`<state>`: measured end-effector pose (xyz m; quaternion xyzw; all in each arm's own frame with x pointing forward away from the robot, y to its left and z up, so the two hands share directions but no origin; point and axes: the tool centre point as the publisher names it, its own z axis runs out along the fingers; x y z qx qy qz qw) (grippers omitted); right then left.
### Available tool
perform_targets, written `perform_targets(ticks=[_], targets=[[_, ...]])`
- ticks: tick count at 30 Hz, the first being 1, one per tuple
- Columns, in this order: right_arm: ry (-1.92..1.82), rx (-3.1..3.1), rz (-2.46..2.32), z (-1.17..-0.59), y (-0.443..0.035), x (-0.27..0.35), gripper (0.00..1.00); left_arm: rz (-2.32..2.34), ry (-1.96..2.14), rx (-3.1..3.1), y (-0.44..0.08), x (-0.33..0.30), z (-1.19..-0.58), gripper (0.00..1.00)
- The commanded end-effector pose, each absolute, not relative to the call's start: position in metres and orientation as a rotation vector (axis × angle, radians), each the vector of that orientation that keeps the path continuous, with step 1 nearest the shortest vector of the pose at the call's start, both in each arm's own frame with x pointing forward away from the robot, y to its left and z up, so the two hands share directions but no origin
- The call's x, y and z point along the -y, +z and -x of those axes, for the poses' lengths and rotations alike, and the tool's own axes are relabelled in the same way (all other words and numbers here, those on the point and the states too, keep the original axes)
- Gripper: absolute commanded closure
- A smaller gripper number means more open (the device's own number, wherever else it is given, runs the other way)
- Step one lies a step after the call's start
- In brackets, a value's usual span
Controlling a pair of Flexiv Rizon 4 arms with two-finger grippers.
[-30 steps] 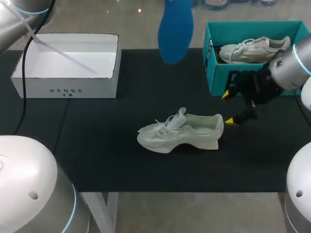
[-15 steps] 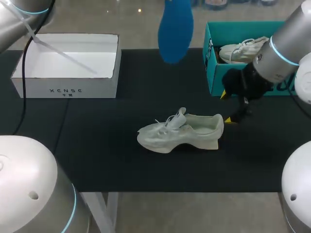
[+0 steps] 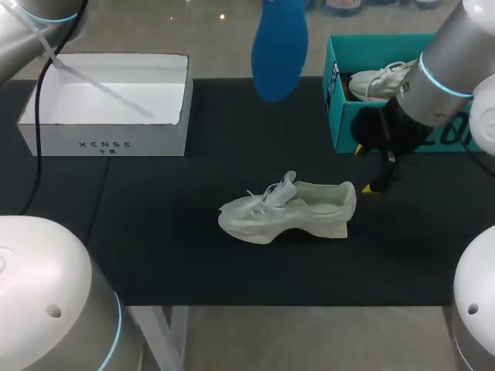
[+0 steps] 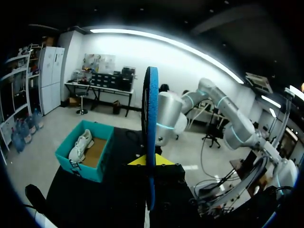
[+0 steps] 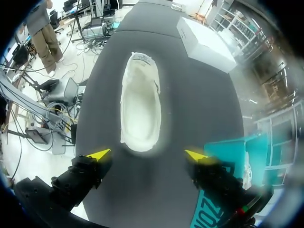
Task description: Take the shoe out of the shoebox, open the shoe tongue, remove and reinsert the insole, then place the shoe into the shoebox
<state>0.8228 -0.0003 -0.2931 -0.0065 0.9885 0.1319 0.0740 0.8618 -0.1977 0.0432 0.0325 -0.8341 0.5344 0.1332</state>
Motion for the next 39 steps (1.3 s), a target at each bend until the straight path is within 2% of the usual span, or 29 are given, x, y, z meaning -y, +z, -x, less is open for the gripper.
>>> perform_targets(ticks=[1,12,27,39], targets=[[0.373,-2.963,0.013,-0.821,-0.296,-0.004,0.0,-0.093,1.552,2.418,0.043,0.198,-0.862,1.0],[0.373,-2.963,0.013,-0.821,-0.296,-0.004,0.0,-0.075,1.575,2.426,0.061,0.198,-0.838,1.0],[0.373,-2.963,0.013,-0.821,-0.296,-0.004,0.0,-0.098,1.544,2.436,0.06,0.193,-0.851,1.0],[0.329,-2.999,0.041,-0.849,-0.303,-0.053,0.0,-0.098,1.544,2.436,0.06,0.193,-0.851,1.0]])
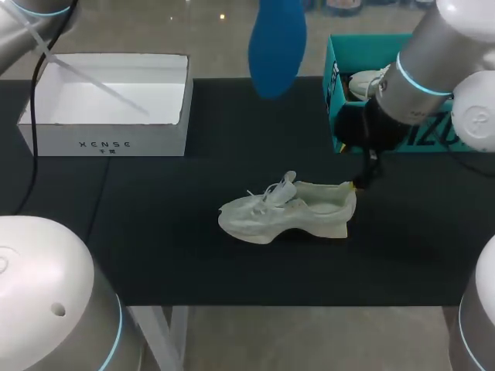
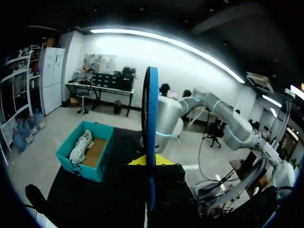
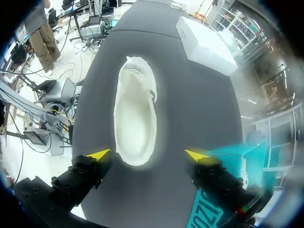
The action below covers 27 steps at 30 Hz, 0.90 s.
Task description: Take the shoe out of the shoebox, open the shoe tongue, remove and reinsert the insole, then place the shoe into the shoebox
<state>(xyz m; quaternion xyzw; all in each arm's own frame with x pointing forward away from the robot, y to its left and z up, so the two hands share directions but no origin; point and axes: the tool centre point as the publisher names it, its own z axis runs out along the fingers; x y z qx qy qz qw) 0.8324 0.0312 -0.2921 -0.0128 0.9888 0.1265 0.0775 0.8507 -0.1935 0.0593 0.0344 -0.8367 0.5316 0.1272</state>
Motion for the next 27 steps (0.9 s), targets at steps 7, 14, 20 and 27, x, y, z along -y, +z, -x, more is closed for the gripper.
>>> perform_targets(ticks=[7,14,20,27], targets=[[0.333,-3.023,0.031,-0.851,-0.317,-0.067,0.0,-0.098,1.544,2.436,0.06,0.193,-0.851,1.0],[0.335,-3.012,0.021,-0.849,-0.339,-0.074,0.0,-0.098,1.544,2.436,0.06,0.193,-0.851,1.0],[0.352,-3.004,0.02,-0.854,-0.357,-0.072,0.0,-0.098,1.544,2.436,0.06,0.193,-0.851,1.0],[0.333,-3.034,0.024,-0.853,-0.372,-0.073,0.0,-0.098,1.544,2.436,0.06,0.193,-0.851,1.0]])
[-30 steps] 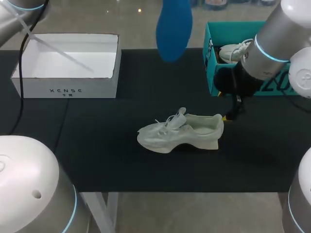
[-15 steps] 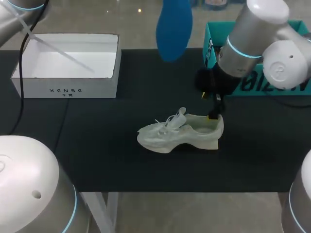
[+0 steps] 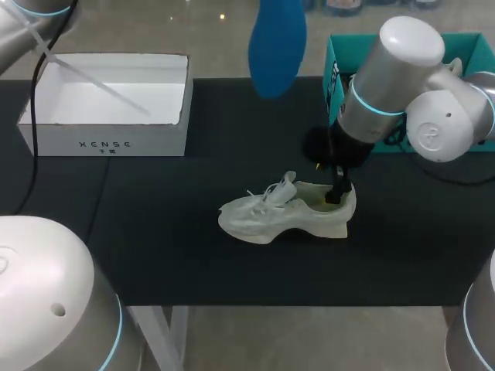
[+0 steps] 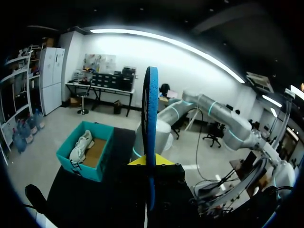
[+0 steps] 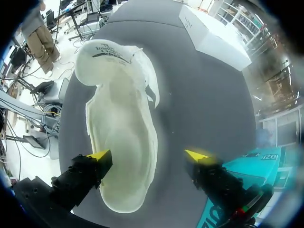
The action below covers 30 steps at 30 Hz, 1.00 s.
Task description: Take the shoe out of the shoebox, open the shoe tongue, remove and reinsert the insole, then place the shoe into the shoebox
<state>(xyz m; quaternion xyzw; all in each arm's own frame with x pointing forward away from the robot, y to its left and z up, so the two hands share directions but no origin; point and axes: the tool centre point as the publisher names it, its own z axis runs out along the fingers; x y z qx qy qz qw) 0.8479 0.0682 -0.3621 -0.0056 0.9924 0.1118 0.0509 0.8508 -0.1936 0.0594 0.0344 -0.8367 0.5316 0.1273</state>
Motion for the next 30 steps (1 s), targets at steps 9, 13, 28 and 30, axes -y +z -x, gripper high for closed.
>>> perform_targets(ticks=[9,13,28,30], targets=[[0.311,-3.084,0.068,-0.853,-0.389,-0.076,1.0,-0.098,1.544,2.436,0.06,0.193,-0.851,1.0],[0.307,-3.09,0.074,-0.852,-0.39,-0.077,1.0,-0.098,1.544,2.436,0.06,0.193,-0.851,1.0],[0.323,-3.036,0.055,-0.847,-0.36,-0.057,1.0,-0.098,1.544,2.436,0.06,0.193,-0.851,1.0],[0.324,-3.017,0.047,-0.847,-0.348,-0.051,1.0,-0.098,1.544,2.436,0.06,0.193,-0.851,1.0]])
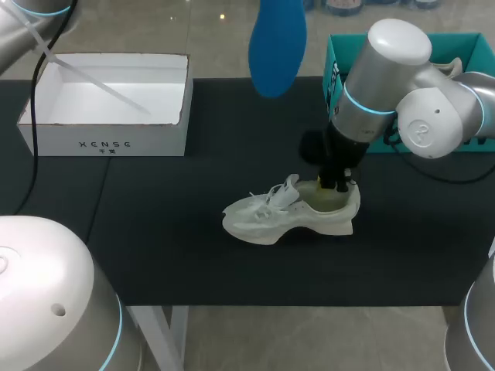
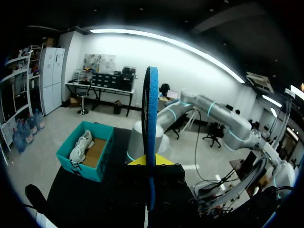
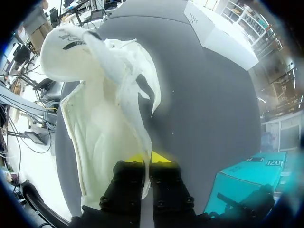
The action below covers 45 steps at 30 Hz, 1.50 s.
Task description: Take the shoe out of the shoebox, open the shoe tongue, remove and reinsert the insole, then place the shoe into the shoebox
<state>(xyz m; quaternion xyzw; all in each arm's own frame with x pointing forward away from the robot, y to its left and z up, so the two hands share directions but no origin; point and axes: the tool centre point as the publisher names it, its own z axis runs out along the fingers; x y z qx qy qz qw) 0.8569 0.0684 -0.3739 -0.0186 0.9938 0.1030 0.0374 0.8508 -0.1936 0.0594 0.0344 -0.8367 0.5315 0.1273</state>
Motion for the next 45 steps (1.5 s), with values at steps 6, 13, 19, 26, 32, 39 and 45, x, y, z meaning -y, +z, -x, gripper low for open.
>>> perform_targets(ticks=[6,13,19,26,32,39,45], targets=[[0.333,-2.967,0.033,-0.845,-0.315,-0.035,1.0,-0.098,1.544,2.436,0.06,0.193,-0.851,1.0],[0.349,-2.985,0.054,-0.843,-0.308,-0.035,1.0,-0.098,1.544,2.436,0.06,0.193,-0.851,1.0],[0.349,-2.985,0.054,-0.843,-0.308,-0.035,1.0,-0.098,1.544,2.436,0.06,0.193,-0.851,1.0],[0.349,-2.985,0.054,-0.843,-0.308,-0.035,1.0,-0.098,1.544,2.436,0.06,0.193,-0.851,1.0],[0.416,-3.007,-0.22,-0.851,-0.308,-0.033,1.0,-0.098,1.544,2.436,0.06,0.193,-0.851,1.0],[0.697,-2.681,-1.252,-0.852,-0.32,-0.022,1.0,-0.098,1.544,2.436,0.06,0.193,-0.851,1.0],[0.792,-2.35,-1.671,-0.837,-0.332,-0.013,1.0,-0.098,1.544,2.436,0.06,0.193,-0.851,1.0]])
